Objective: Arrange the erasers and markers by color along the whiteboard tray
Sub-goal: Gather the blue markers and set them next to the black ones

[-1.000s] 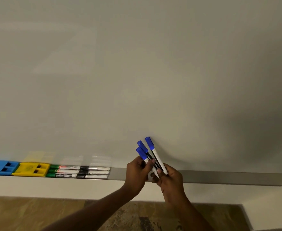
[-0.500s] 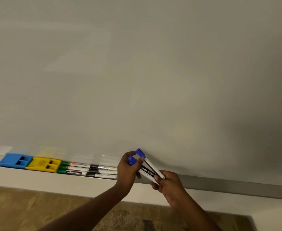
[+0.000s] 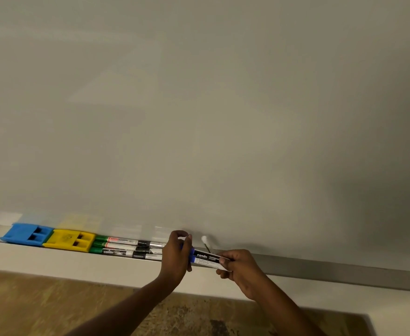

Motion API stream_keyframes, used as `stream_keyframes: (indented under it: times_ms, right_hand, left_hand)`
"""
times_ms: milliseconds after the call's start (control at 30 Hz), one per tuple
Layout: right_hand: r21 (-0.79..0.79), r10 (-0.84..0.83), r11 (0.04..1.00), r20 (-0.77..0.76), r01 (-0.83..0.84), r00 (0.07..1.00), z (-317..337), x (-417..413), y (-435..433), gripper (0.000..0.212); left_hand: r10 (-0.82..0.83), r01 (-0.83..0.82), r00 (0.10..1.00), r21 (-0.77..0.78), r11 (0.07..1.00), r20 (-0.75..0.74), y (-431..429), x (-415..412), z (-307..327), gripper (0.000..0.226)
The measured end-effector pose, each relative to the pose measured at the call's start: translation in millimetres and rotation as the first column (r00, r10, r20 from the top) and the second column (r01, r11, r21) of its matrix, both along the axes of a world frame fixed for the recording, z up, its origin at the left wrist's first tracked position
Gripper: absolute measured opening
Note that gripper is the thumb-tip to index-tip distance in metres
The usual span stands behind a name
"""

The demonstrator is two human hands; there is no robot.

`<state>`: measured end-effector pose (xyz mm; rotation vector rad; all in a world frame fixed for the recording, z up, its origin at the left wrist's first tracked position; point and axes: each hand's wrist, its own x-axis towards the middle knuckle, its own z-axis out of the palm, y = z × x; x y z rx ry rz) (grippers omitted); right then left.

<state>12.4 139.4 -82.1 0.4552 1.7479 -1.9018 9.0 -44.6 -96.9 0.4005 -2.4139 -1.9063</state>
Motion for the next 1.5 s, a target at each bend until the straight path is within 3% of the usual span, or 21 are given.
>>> stream_keyframes:
  times_ms: [300,433,533,667,733,800,833,933,1033,1133,1333,1500]
  right_hand:
    - [0.185,-0.129,0.975,0.004,0.126,0.992,-49.7,-23.9,-35.0,0.022]
    - [0.162,-0.155,0.976,0.047,0.146,0.987,-53.9,-27.5,-35.8,0.019]
    - [0.104,-0.178,0.98,0.067,0.17,0.982,-52.7,-25.7,-27.1,0.018]
    - [0.088,-0.223,0.972,0.071,0.217,0.972,-54.7,-22.0,-4.3,0.018]
    - [0.114,-0.218,0.971,0.066,0.21,0.974,-56.3,-20.5,7.7,0.018]
    - [0.147,-0.205,0.97,0.07,0.193,0.976,-57.1,-19.2,18.9,0.018]
    - [0.159,-0.195,0.97,0.074,0.182,0.978,-57.3,-18.5,24.2,0.018]
    - [0.175,-0.185,0.97,0.079,0.169,0.98,-56.5,-14.2,37.9,0.019]
    - [0.153,-0.201,0.97,0.06,0.19,0.978,-57.1,-7.3,47.4,0.02]
    - [0.111,-0.218,0.971,0.047,0.212,0.975,-58.5,-1.8,54.0,0.019]
    - [0.015,-0.248,0.969,0.054,0.248,0.967,-65.6,7.8,56.2,0.02]
    - [-0.14,-0.251,0.955,0.078,0.26,0.965,-69.5,16.6,52.8,0.016]
  left_hand:
    - [0.019,0.004,0.982,-0.123,0.992,0.189,-8.7,-15.4,-51.7,0.023]
    - [-0.028,0.057,0.985,-0.169,0.984,0.17,-15.0,-17.1,-54.1,0.021]
    - [-0.075,0.1,0.993,-0.302,0.948,0.094,-23.2,-18.2,-44.5,0.025]
    - [-0.24,0.162,0.971,-0.694,0.701,-0.015,-43.6,-23.0,-41.3,0.029]
    - [-0.454,0.231,0.891,-0.856,0.463,-0.005,-54.5,-29.0,-43.5,0.017]
    - [-0.646,0.305,0.756,-0.93,0.206,0.105,-55.4,-32.9,-48.7,0.032]
    - [-0.683,0.293,0.719,-0.948,0.127,0.131,-53.5,-36.2,-51.9,0.037]
    - [-0.76,0.231,0.627,-0.972,-0.032,0.174,-40.2,-42.0,-58.5,0.039]
    - [-0.772,0.179,0.599,-0.976,-0.127,0.211,-24.4,-43.7,-59.4,0.038]
    - [-0.761,0.186,0.606,-0.971,-0.148,0.231,-10.1,-47.9,-56.2,0.039]
    - [-0.682,0.517,0.627,-0.856,0.002,0.377,8.8,-50.7,-45.2,0.023]
    - [-0.685,0.576,0.607,-0.817,0.029,0.404,14.5,-55.3,-40.4,0.021]
